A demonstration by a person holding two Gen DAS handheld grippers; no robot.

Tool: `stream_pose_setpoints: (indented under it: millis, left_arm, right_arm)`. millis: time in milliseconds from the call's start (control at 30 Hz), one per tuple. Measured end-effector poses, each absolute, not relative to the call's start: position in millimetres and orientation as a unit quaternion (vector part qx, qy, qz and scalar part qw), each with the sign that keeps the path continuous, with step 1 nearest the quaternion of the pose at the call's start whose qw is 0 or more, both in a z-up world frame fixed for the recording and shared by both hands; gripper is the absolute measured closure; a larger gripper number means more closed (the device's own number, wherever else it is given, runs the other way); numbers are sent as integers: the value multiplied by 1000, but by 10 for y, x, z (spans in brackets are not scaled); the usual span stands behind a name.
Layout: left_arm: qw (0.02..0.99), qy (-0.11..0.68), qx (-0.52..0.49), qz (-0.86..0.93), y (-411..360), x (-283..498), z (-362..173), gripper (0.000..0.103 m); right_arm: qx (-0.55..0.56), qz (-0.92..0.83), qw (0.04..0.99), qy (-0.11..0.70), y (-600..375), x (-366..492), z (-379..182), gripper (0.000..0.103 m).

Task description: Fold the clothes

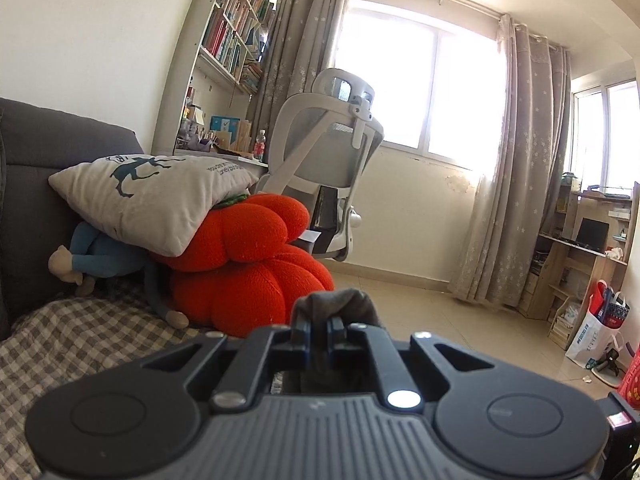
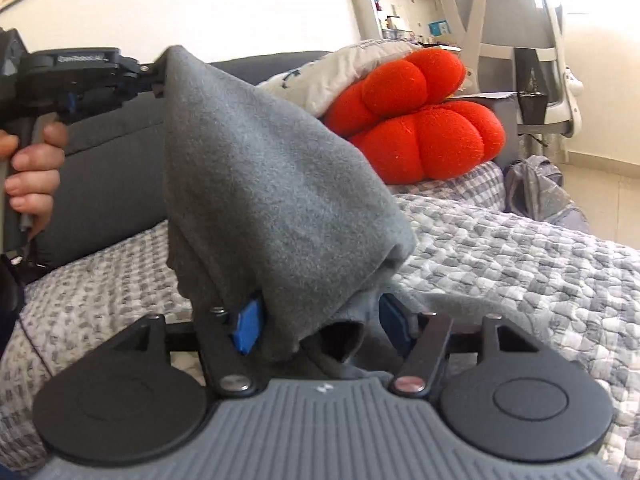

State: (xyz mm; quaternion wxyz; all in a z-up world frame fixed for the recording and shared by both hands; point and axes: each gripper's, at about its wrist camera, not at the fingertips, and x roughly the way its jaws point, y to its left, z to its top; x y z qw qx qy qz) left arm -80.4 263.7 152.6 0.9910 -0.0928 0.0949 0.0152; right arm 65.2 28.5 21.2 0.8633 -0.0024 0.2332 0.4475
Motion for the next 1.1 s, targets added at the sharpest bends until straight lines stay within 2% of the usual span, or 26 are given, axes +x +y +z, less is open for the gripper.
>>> stream_pose_setpoints:
  millis: [67, 100, 167, 233, 433, 633, 900, 967, 1100]
  left_arm:
    - [991, 96, -91, 22, 2622, -790, 1493, 96]
    - [991, 95, -88, 25, 2612, -786, 1474, 96]
    - [991, 96, -84, 27, 2618, -787, 1456, 96]
    - [991, 98, -81, 30, 2642, -795, 1455, 96]
    - [992, 90, -86, 27, 2707, -895, 1553, 96]
    - [994, 49, -90, -25, 2602, -1202, 1963, 96]
    - [989, -43, -75, -120, 2308, -1992, 2704, 96]
    - [988, -60, -74, -120, 2262, -2122, 2786, 96]
    - [990, -75, -70, -98, 2174, -2151, 2854, 95]
  right_arm:
    - [7, 454, 856, 248, 323, 711, 207, 38]
    - [12, 458, 852, 255, 342, 741, 205, 42]
    - [8, 465, 847, 258, 374, 744, 212, 58]
    - [7, 459, 851, 253, 360, 703, 232, 80]
    - [47, 402, 895, 186, 5, 548, 524, 84]
    - [49, 350, 933, 69, -477, 37, 1393, 85]
    - [24, 303, 949, -81, -1152, -967, 2442, 85]
    - [33, 314, 944, -92, -1255, -1127, 2592, 85]
    - [94, 357, 928, -45, -1384, -1058, 2602, 85]
